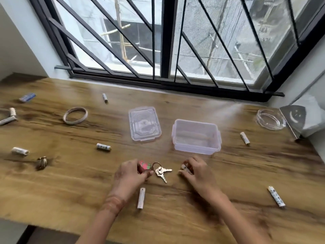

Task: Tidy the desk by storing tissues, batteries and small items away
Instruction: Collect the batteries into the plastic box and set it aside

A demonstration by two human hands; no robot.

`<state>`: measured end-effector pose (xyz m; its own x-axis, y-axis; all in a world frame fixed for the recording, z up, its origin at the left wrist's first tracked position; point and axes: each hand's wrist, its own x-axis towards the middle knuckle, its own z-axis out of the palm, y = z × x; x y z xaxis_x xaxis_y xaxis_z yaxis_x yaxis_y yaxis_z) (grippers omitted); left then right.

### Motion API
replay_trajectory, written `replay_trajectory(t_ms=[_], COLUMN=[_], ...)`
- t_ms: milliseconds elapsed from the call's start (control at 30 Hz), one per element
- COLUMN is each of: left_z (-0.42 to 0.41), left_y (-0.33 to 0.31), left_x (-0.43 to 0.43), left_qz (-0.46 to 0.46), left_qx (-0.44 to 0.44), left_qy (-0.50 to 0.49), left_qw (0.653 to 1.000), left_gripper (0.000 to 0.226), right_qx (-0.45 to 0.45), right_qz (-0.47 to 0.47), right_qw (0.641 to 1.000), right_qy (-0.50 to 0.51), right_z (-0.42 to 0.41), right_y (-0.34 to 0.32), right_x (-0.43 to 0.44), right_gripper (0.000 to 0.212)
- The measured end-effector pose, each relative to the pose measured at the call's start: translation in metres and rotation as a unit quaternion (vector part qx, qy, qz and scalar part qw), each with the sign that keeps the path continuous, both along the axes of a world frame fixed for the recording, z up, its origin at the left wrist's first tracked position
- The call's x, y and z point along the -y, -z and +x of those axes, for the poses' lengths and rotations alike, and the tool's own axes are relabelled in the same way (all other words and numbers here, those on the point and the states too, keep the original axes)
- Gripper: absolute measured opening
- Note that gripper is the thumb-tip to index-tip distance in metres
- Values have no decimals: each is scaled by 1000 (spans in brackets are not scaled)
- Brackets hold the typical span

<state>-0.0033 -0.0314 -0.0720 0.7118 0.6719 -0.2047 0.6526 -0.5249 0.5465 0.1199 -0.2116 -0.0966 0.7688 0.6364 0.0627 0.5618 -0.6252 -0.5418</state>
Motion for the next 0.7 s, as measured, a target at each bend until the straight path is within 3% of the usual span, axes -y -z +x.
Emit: replay_trajectory(t_ms=[167,367,433,533,700], left_z=[-32,-25,-21,-4,69], left_y=[0,-4,-7,-25,-60], left_x=[11,11,10,13,14], left_qz=[-8,-37,-82,-241,-327], left_qx=[-126,-146,-121,-7,155], left_qy=[29,62,94,99,75], left_qw=[992,987,985,965,929], left_gripper=[50,38,38,31,13], right_qx=[8,-17,-53,-124,-293], right_qz=[3,39,81,173,333], right_qw=[1000,999,995,976,886], right_qy=[6,25,29,55,134], right_z=[-4,-8,-10,-8,21], right_y=[4,-3,-10,-31,-69], right_x=[-3,-2,-2,-5,-22], right_gripper=[14,13,12,5,11])
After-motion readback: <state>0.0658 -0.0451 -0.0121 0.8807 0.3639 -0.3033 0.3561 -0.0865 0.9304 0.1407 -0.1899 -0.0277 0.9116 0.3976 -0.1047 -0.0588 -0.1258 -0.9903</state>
